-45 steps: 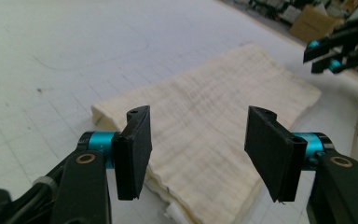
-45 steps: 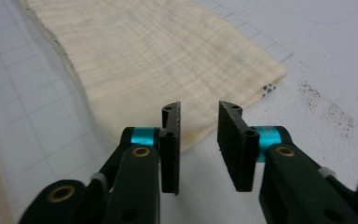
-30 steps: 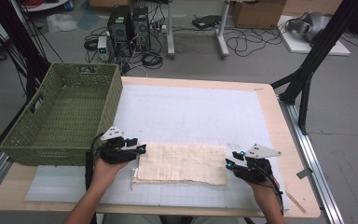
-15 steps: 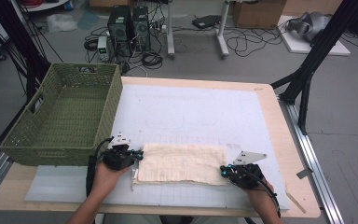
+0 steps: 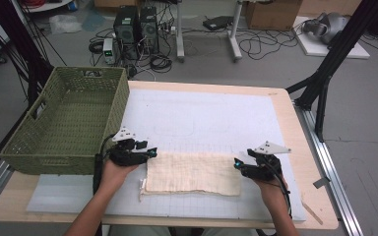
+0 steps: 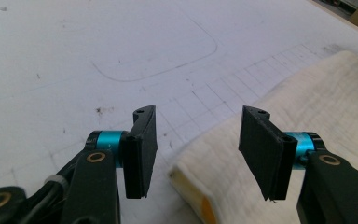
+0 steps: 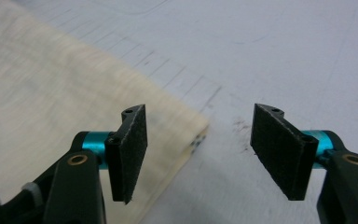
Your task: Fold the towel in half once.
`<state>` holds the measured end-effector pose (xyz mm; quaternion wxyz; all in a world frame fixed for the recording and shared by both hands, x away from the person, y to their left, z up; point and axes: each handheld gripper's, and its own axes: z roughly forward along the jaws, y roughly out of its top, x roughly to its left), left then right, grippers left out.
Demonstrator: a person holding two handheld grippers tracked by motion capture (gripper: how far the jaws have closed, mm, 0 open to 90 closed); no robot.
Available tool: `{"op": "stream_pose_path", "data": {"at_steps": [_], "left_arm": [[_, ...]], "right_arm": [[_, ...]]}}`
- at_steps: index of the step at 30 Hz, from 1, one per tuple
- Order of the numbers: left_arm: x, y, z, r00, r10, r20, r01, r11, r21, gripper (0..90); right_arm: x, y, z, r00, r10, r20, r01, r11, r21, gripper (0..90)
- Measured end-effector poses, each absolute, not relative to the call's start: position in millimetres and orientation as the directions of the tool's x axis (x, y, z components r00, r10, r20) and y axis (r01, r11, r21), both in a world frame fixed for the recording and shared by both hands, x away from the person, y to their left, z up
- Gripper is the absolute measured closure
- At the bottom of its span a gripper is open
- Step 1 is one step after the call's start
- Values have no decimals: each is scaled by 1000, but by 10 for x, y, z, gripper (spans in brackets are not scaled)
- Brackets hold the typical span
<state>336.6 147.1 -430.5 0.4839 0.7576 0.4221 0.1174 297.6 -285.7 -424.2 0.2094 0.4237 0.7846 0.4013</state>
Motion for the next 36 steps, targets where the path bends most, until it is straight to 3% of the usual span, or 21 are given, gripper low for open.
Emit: {"op": "stream_pose_path", "data": {"at_steps": [4,9,10,12,14,15,19,23,29,31,34,36], "left_arm": [[3464,1417,-4410,612,754,-240,556,-195,808,473],[3474,1388,-4488,620,757,-208,577,-259,775,496],[3467,1389,-4491,628,753,-200,571,-271,775,544],[3432,1380,-4484,654,749,-106,524,-348,777,676],[3425,1378,-4476,664,737,-128,534,-348,770,854],[3420,1370,-4467,664,740,-109,525,-358,772,857],[3430,1391,-4413,610,784,-114,496,-266,826,864],[3471,1393,-4391,568,814,-118,468,-202,861,864],[3577,1317,-4458,529,837,-140,501,-176,847,857],[3588,1299,-4482,514,846,-144,521,-175,836,805],[3582,1351,-4479,530,832,-166,536,-177,825,610],[3552,1395,-4447,552,818,-160,515,-184,837,555]], "right_arm": [[3169,-2813,-4302,-551,834,30,513,311,800,378],[3280,-2739,-4442,-594,803,53,566,370,737,518],[3278,-2730,-4462,-597,800,60,573,373,730,531],[3255,-2754,-4477,-613,786,81,560,360,746,689],[3232,-2773,-4477,-624,773,111,568,352,744,832],[3219,-2767,-4468,-631,769,103,563,363,742,841],[3178,-2729,-4411,-617,787,-10,498,400,769,849],[3203,-2720,-4373,-577,815,-58,468,388,794,847],[3343,-2646,-4396,-514,850,-112,475,392,788,840],[3387,-2630,-4437,-498,859,-115,497,392,775,802],[3388,-2643,-4448,-478,872,-110,513,379,771,672],[3346,-2685,-4403,-486,870,-87,499,358,789,630]]}}
